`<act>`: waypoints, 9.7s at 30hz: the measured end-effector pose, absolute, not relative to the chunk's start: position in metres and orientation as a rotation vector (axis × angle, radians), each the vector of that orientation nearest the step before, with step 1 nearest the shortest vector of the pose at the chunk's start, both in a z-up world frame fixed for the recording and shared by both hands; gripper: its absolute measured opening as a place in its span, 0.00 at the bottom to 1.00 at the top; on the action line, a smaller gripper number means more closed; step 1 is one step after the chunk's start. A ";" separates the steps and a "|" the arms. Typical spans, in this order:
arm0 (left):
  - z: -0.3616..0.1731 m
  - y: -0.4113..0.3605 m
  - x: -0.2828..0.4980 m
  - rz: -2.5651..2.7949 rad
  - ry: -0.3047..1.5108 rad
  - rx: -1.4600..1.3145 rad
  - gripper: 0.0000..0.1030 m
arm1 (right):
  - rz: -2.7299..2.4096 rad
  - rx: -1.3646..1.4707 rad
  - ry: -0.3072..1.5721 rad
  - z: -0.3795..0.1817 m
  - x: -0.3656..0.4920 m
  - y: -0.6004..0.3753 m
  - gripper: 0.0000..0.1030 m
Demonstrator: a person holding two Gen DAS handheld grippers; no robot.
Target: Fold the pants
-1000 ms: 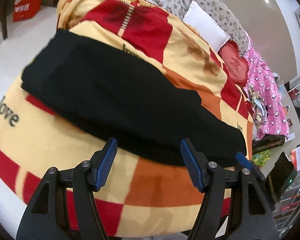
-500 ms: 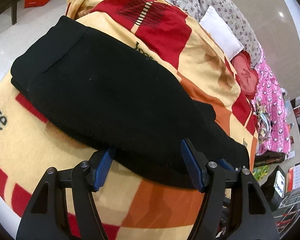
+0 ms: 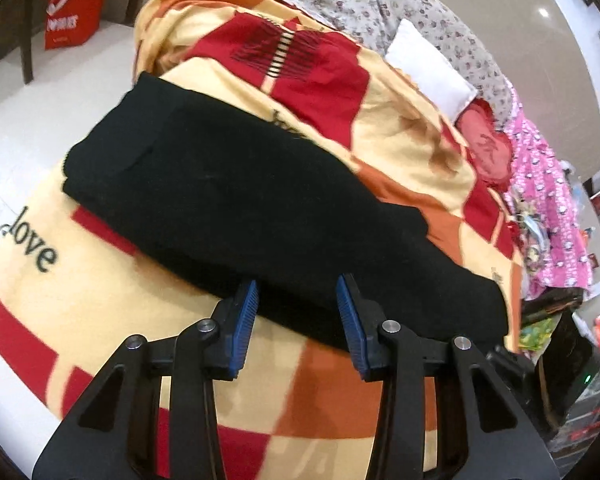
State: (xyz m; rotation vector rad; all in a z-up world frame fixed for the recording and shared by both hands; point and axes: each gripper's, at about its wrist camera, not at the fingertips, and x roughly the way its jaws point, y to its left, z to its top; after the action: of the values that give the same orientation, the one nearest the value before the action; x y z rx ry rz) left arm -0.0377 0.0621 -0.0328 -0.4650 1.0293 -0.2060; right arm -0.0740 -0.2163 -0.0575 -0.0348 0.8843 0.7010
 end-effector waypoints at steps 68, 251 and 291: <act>-0.025 0.053 -0.034 -0.195 1.033 -0.371 0.16 | 0.064 0.088 0.856 -0.063 -0.068 -0.416 0.11; -0.049 -0.404 0.011 -1.032 1.038 0.466 0.24 | 0.184 0.597 0.754 -0.084 -0.118 -0.458 0.21; -0.040 -0.106 0.009 -0.395 1.059 -0.004 0.58 | 0.298 0.152 0.856 -0.059 -0.005 -0.293 0.37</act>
State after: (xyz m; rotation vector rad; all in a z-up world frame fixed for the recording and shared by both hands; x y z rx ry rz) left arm 0.0093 -0.1064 -0.0404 -0.0042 1.0586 -0.3954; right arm -0.0046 -0.2935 -0.0593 0.1522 0.8564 0.2976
